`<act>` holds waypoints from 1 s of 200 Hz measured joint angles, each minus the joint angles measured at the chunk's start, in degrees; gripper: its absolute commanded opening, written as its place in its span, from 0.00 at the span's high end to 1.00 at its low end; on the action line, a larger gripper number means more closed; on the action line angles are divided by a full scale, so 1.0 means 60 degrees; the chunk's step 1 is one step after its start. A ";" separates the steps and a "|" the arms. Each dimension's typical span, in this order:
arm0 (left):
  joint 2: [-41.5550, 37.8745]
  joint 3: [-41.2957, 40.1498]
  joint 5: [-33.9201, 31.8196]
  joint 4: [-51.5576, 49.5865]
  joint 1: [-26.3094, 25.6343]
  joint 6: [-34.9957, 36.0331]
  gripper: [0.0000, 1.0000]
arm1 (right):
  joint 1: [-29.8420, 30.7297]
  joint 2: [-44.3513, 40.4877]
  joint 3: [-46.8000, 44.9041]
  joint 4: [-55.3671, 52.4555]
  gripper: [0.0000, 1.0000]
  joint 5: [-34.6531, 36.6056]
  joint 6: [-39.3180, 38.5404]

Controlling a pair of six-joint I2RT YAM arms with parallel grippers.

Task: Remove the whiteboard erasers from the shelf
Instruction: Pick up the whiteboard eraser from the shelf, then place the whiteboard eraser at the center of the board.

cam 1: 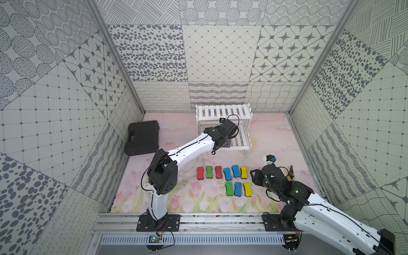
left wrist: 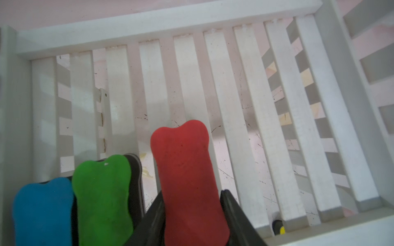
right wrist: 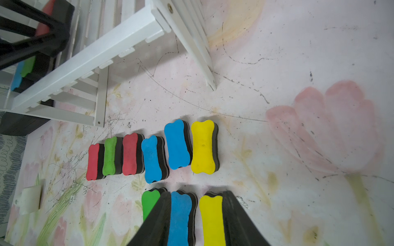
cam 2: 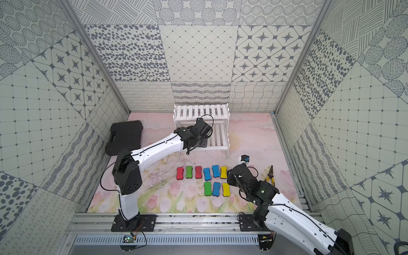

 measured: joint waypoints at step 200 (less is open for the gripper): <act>-0.3151 -0.6160 0.1035 -0.0769 -0.4273 -0.5723 0.62 | -0.0051 -0.0586 0.0025 -0.0080 0.57 0.0018 -0.0386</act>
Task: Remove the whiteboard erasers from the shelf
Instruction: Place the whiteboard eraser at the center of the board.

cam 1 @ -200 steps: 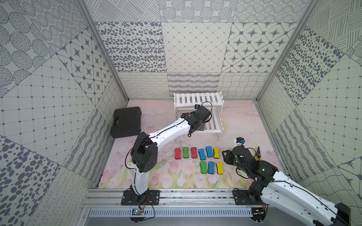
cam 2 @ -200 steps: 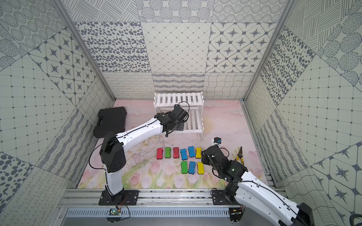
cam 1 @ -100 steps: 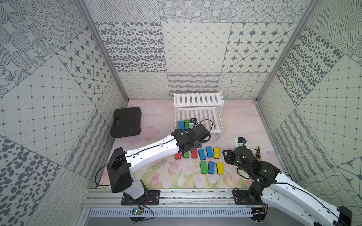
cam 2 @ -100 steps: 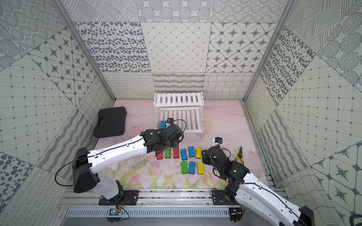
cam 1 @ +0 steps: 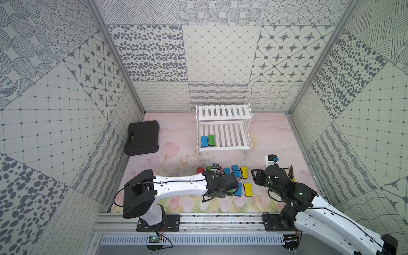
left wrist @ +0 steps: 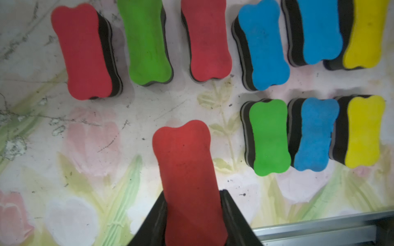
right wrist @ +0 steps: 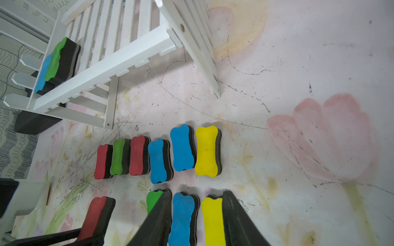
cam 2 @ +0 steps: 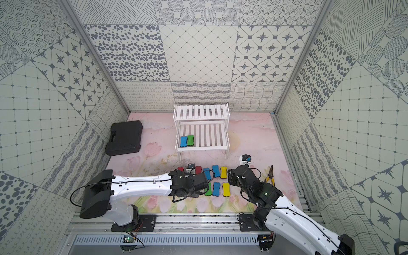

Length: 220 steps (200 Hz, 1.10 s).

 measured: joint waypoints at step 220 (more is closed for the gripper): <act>0.1891 0.0495 0.1530 0.1282 0.0772 0.0146 0.42 | -0.0153 -0.0484 0.0368 -0.0539 0.55 0.0189 -0.0091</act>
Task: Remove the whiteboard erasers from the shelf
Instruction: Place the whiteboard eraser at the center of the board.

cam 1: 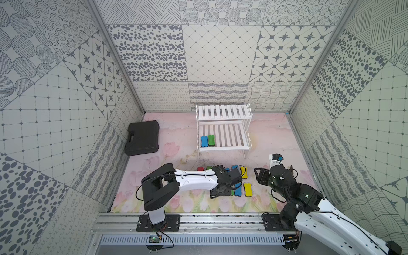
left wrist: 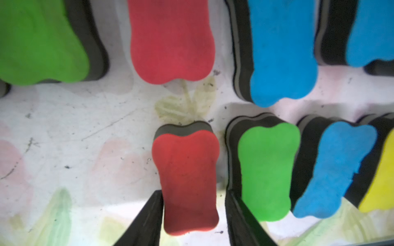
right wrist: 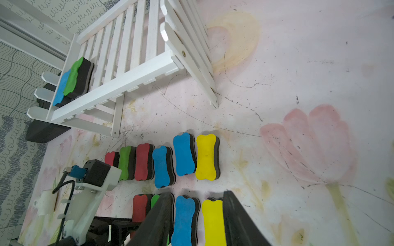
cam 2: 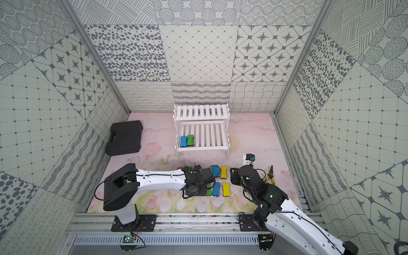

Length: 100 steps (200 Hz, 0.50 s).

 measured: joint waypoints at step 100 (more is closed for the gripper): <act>-0.2211 0.0175 -0.0350 -0.0801 0.0076 0.0397 0.32 | -0.0004 -0.0058 0.0149 -0.0095 0.53 -0.0007 0.0000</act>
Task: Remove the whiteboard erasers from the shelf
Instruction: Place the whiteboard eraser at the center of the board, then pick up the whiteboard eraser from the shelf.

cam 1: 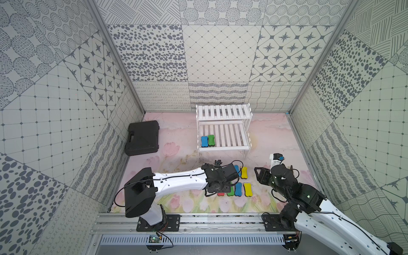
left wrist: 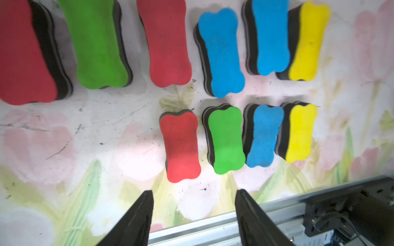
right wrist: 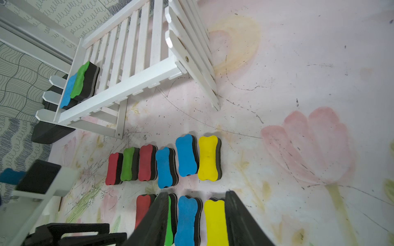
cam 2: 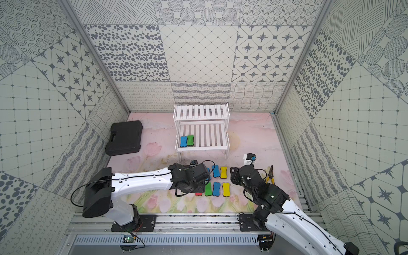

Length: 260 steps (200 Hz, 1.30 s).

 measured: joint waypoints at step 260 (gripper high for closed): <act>0.2044 0.3920 -0.1989 0.1206 0.3490 0.5122 0.32 | -0.0131 0.0616 0.0000 0.0142 0.53 -0.0120 0.0007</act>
